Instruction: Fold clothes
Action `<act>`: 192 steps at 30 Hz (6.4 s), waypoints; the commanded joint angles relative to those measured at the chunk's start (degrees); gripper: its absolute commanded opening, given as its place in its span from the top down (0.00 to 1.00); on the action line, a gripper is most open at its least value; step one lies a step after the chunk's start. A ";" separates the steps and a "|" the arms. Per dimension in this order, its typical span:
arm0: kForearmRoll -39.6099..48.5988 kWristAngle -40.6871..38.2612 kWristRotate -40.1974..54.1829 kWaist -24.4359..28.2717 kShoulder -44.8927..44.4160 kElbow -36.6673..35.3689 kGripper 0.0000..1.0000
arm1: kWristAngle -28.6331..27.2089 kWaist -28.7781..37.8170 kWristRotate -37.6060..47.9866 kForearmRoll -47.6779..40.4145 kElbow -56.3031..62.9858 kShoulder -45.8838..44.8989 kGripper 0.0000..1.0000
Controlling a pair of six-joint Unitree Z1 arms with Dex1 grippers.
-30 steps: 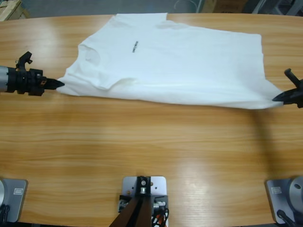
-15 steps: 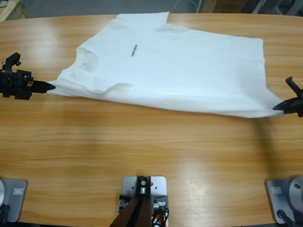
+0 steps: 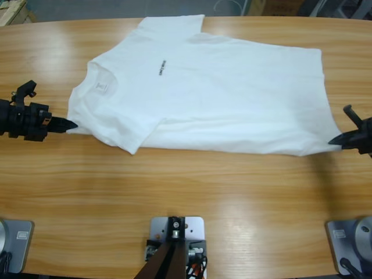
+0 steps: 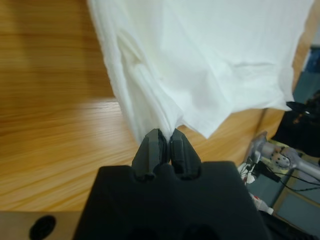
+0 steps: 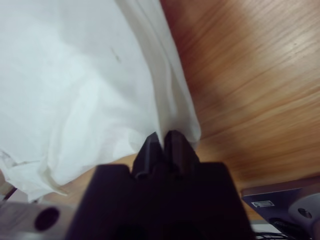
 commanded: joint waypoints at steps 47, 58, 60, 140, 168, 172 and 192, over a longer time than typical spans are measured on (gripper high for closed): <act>1.63 18.02 -12.49 -9.06 -15.38 7.26 0.09 | -2.94 2.66 2.99 2.14 3.26 -10.40 0.00; -2.94 15.54 -8.01 -14.24 -22.57 6.89 0.10 | -4.47 9.90 3.23 0.20 3.86 -22.49 0.00; -3.41 15.33 -6.20 -17.18 -20.41 6.07 0.10 | -4.31 12.29 2.72 -0.23 3.86 -22.12 0.00; 21.69 40.64 13.89 -43.25 21.64 -31.62 1.00 | 0.39 16.41 -7.72 0.49 -0.98 -19.04 0.00; 21.55 39.39 23.72 -37.59 28.07 -40.97 1.00 | 0.53 16.41 -7.70 0.36 -1.22 -18.96 0.00; 21.60 35.80 23.86 -39.40 27.81 -41.29 0.09 | 0.53 16.41 -7.70 0.45 -1.24 -18.87 0.00; 15.22 23.34 25.27 -21.24 10.65 -23.83 0.00 | 0.60 16.41 -7.70 0.12 -0.98 -19.40 0.00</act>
